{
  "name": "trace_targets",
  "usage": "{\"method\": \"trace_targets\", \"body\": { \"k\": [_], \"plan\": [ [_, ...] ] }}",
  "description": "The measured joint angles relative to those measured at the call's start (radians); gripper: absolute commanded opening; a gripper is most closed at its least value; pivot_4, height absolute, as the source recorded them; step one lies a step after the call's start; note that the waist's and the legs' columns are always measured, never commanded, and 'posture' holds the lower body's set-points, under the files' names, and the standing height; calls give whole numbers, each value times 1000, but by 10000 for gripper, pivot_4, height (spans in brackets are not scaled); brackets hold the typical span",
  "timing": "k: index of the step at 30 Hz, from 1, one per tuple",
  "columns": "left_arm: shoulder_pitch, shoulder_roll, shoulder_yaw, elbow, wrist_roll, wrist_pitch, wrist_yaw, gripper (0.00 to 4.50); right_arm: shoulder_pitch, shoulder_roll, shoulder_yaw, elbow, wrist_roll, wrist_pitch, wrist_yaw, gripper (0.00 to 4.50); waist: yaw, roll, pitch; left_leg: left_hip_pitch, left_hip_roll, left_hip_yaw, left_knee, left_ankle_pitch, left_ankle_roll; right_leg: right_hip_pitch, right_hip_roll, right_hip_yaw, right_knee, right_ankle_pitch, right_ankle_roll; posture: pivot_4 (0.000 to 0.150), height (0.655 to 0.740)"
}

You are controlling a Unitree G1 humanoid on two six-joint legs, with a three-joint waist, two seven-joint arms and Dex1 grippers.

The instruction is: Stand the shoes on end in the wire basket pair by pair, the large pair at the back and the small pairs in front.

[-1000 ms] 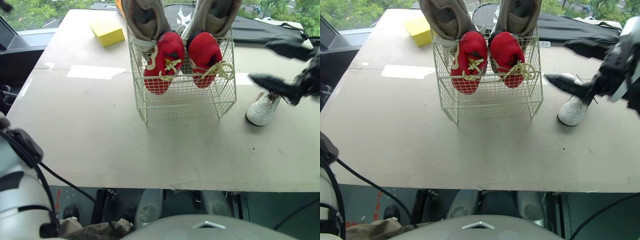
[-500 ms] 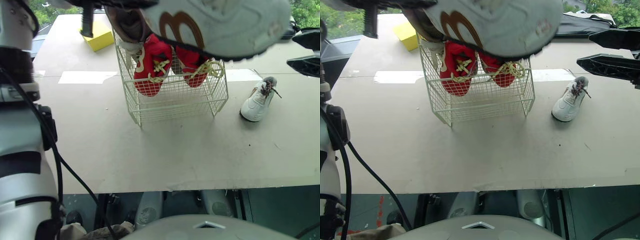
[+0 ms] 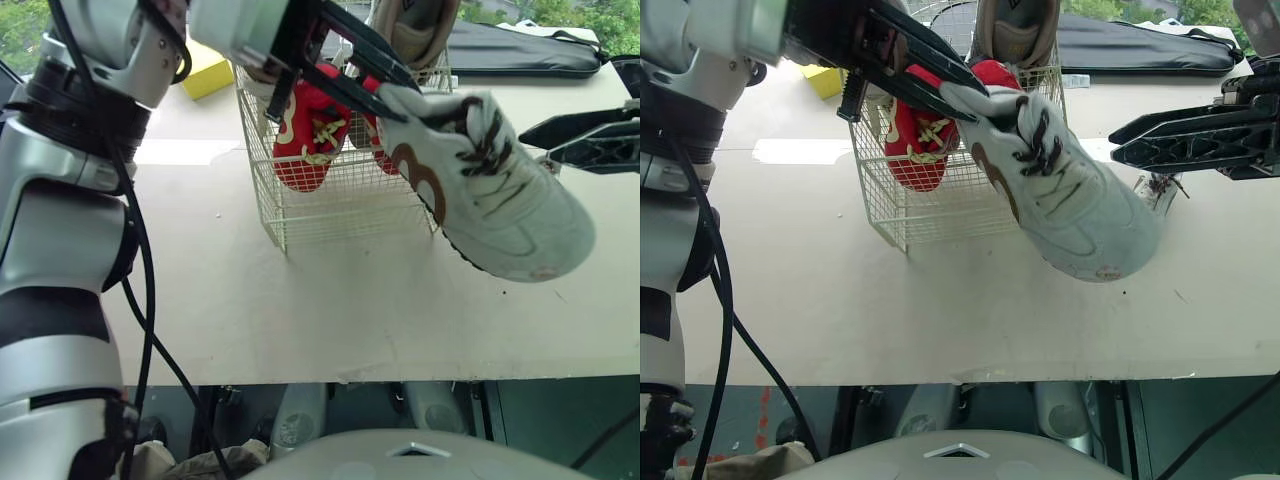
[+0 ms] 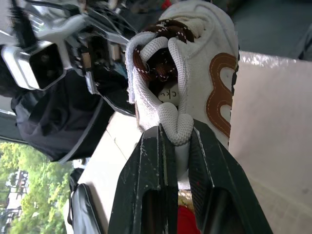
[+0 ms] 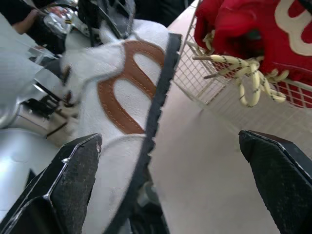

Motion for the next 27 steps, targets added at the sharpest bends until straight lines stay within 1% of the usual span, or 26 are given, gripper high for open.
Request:
{"method": "trace_targets", "body": {
  "k": [2,7,12,16,19,23,24,25,26,27],
  "plan": [
    [-2,11,-33,10,2,-46,0,1161,-10,-1,14,26,8,0,2,45000,2,0,0,0,0,0,0,0,0,0,0,0,0,0,0,1500,7400],
    [-15,13,-92,53,11,-128,0,1161,9,10,73,-80,33,0,14,45000,1,0,0,-1,0,-1,0,0,0,0,0,0,0,0,0,1500,7400],
    [-35,0,-129,70,17,-193,0,1161,9,116,169,-117,35,0,-27,45000,1,0,0,-1,0,-2,1,0,0,0,0,-1,1,0,0,1500,7400],
    [-45,-13,-138,64,16,-204,0,1161,11,146,204,-112,37,0,-56,45000,3,0,0,-2,0,-3,1,0,0,0,0,-2,0,0,0,1500,7400],
    [-45,-19,-149,59,16,-204,0,1161,28,155,210,-114,48,0,-66,36783,2,0,0,-2,0,-3,1,0,-1,0,-1,-2,0,0,0,1500,7400],
    [-43,-14,-153,49,6,-191,0,1161,33,160,210,-110,76,0,-76,16894,0,0,0,-2,0,-3,1,0,-1,-1,-1,-2,1,0,1,1500,7400],
    [-43,-14,-150,48,-1,-173,0,1161,34,160,210,-110,76,0,-79,13044,0,0,0,-2,0,-3,1,0,0,-1,-1,-2,1,0,0,1500,7400],
    [-38,-17,-133,44,-4,-136,0,11164,37,160,206,-111,77,0,-86,9011,0,0,0,-2,0,-3,1,0,0,-1,-1,-2,1,0,1,1500,7400],
    [-29,-27,-102,42,-13,-86,0,13958,45,165,191,-115,78,0,-96,4757,0,0,0,-2,0,-4,2,0,0,-1,-1,-3,1,0,1,1500,7400],
    [-13,-48,-41,39,-28,-12,0,18849,67,169,169,-128,78,0,-110,2027,1,0,0,-2,0,-4,2,0,0,0,-1,-3,1,0,1,1500,7400]
  ]
}}
